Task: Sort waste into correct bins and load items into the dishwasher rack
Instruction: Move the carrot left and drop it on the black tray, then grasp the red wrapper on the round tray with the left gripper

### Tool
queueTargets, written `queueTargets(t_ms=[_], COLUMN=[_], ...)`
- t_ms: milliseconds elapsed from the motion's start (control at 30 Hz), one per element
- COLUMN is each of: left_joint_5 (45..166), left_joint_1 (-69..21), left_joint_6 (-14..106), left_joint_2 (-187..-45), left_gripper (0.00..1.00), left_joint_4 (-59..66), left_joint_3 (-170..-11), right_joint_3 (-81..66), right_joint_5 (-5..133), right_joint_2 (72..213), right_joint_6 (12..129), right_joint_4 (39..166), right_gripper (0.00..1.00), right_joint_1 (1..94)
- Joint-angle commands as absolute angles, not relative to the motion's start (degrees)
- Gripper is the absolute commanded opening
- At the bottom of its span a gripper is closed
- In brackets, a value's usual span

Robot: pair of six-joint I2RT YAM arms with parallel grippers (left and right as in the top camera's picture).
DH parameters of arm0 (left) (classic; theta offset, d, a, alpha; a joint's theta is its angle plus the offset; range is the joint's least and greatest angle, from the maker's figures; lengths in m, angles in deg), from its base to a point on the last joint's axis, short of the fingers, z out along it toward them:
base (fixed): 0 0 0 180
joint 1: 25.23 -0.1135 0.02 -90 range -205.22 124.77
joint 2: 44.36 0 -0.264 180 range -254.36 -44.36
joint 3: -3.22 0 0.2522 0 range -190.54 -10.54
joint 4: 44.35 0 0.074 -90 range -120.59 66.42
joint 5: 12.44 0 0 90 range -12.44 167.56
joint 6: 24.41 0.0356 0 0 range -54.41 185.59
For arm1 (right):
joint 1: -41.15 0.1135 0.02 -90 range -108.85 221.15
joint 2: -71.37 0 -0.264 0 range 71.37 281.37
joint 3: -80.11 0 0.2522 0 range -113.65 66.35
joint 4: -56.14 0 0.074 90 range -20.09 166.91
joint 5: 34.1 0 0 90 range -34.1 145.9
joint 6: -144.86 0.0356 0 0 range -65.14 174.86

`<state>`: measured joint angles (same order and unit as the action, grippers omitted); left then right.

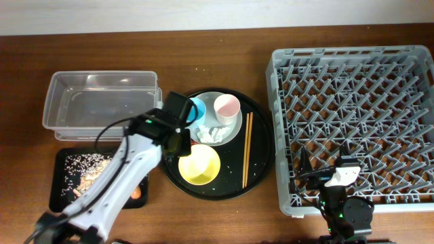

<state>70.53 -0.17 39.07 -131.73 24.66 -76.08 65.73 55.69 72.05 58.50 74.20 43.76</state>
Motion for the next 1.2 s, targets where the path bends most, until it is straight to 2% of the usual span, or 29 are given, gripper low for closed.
queueTargets(t_ms=[0, 33, 100, 167, 333, 433, 533, 600, 733, 800, 833, 867, 900, 1000, 1067, 1167], left_joint_5=[67.71, 66.71, 65.74, 65.74, 69.68, 78.81, 88.98, 90.92, 81.96, 75.56, 71.95, 70.05, 69.57, 69.57, 69.61, 69.77], left_joint_1=[0.56, 0.53, 0.53, 0.56, 0.56, 0.56, 0.56, 0.56, 0.49, 0.49, 0.49, 0.51, 0.49, 0.51, 0.51, 0.49], left_joint_6=[39.94, 39.96, 39.96, 39.96, 39.99, 40.03, 46.37, 47.55, 47.51, 47.53, 47.70, 49.63, 53.30, 67.61, 72.95, 80.51], left_joint_2=[-136.91, -137.98, -140.63, -143.27, -145.94, -145.92, -145.92, -145.92, -145.92, -145.92, -145.92, -145.92, -145.92, -145.94, -145.94, -145.94], left_gripper=[0.41, 0.37, 0.19, 0.09, 0.02, 0.01, 0.01, 0.03, 0.27, 0.34, 0.42, 0.46, 0.57, 0.62, 0.69, 0.70], left_joint_4=[22.76, 22.49, 21.77, 21.62, 21.25, 21.23, 19.48, 18.47, 17.47, 17.38, 17.38, 17.42, 17.40, 16.24, 15.26, 15.24], left_joint_3=[-74.12, -74.12, -74.12, -74.09, -74.12, -74.12, -74.12, -74.12, -75.34, -76.24, -76.24, -76.24, -76.24, -76.24, -76.24, -76.21], right_joint_3=[66.04, 66.04, 66.04, 66.04, 66.04, 66.04, 66.04, 66.04, 66.04, 66.04, 66.04, 66.04, 66.04, 66.04, 66.04, 66.04], right_joint_5=[55.19, 55.19, 55.19, 55.19, 55.19, 55.19, 55.19, 55.19, 55.19, 55.19, 55.19, 55.19, 55.19, 55.19, 55.19, 55.17], right_joint_2=[71.68, 71.68, 71.68, 71.68, 71.68, 71.68, 71.68, 71.68, 71.68, 71.68, 71.68, 71.68, 71.68, 71.68, 71.68, 71.68], right_joint_6=[58.57, 58.57, 58.57, 58.57, 58.57, 58.57, 58.57, 58.57, 58.57, 58.57, 58.57, 58.57, 58.57, 58.57, 58.57, 58.57], right_joint_4=[74.59, 74.59, 74.59, 74.59, 74.59, 74.59, 74.59, 74.59, 74.59, 74.59, 74.59, 74.59, 74.59, 74.59, 74.59, 74.59], right_gripper=[0.99, 0.98, 0.99, 0.98, 0.98, 0.98, 0.98, 0.98, 0.98, 0.98, 0.98, 0.98, 0.98, 0.98, 0.98, 0.98], right_joint_1=[44.13, 44.13, 44.13, 44.13, 44.13, 44.13, 44.13, 44.13, 44.13, 44.13, 44.13, 44.13, 44.13, 44.13, 44.13, 44.13])
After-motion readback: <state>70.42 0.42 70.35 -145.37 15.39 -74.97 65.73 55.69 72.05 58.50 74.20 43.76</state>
